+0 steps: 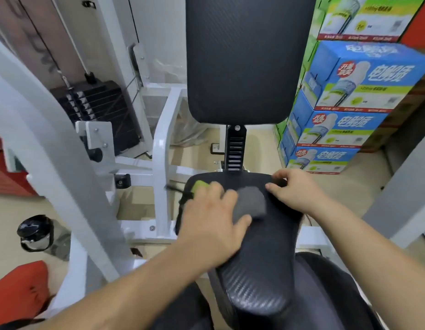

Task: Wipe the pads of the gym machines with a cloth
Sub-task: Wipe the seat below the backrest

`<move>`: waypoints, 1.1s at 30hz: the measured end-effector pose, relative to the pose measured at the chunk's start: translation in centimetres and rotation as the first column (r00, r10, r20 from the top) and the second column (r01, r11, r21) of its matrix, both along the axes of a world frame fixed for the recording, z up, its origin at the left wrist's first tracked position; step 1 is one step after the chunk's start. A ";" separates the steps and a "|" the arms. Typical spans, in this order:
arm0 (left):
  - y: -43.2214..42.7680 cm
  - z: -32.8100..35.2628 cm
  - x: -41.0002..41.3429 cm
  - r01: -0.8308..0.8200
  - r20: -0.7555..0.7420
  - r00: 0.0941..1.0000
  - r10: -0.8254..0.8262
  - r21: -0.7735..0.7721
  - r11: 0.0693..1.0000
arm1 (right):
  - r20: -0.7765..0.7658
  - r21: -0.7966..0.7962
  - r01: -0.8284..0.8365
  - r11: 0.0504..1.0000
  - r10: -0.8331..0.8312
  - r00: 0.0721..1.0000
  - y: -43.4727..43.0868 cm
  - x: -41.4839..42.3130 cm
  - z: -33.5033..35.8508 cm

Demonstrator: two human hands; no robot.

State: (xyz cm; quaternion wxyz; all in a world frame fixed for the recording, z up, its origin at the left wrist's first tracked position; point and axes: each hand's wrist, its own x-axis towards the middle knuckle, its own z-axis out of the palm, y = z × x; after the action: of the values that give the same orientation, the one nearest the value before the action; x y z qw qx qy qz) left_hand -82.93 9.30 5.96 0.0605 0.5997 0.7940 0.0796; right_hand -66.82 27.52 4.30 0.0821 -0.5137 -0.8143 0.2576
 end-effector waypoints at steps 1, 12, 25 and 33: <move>0.1 0.2 0.4 0.069 0.044 0.997 -0.068 -0.017 0.997 | -0.012 0.001 0.017 1.000 -0.017 1.000 0.7 0.3 -0.3; 17.4 -2.9 -1.6 -0.099 0.046 0.993 0.112 -0.229 0.968 | -0.090 -0.122 0.053 0.991 -0.064 0.994 4.4 3.0 -3.2; 16.8 -1.4 7.1 0.234 0.209 0.959 -0.191 -0.205 0.950 | -0.481 -0.429 0.380 0.820 -0.563 0.672 2.7 5.8 -2.1; 4.2 4.7 9.4 0.621 0.156 0.783 -0.602 -0.254 0.742 | -0.395 -0.311 0.187 0.932 -0.306 0.866 2.3 5.8 0.9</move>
State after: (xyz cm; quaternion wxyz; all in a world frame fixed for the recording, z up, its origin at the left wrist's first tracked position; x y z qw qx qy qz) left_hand -73.54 13.48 10.66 0.1958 0.8082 0.5536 -0.0434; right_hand -60.99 29.77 5.20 0.2262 -0.5496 -0.6604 0.4589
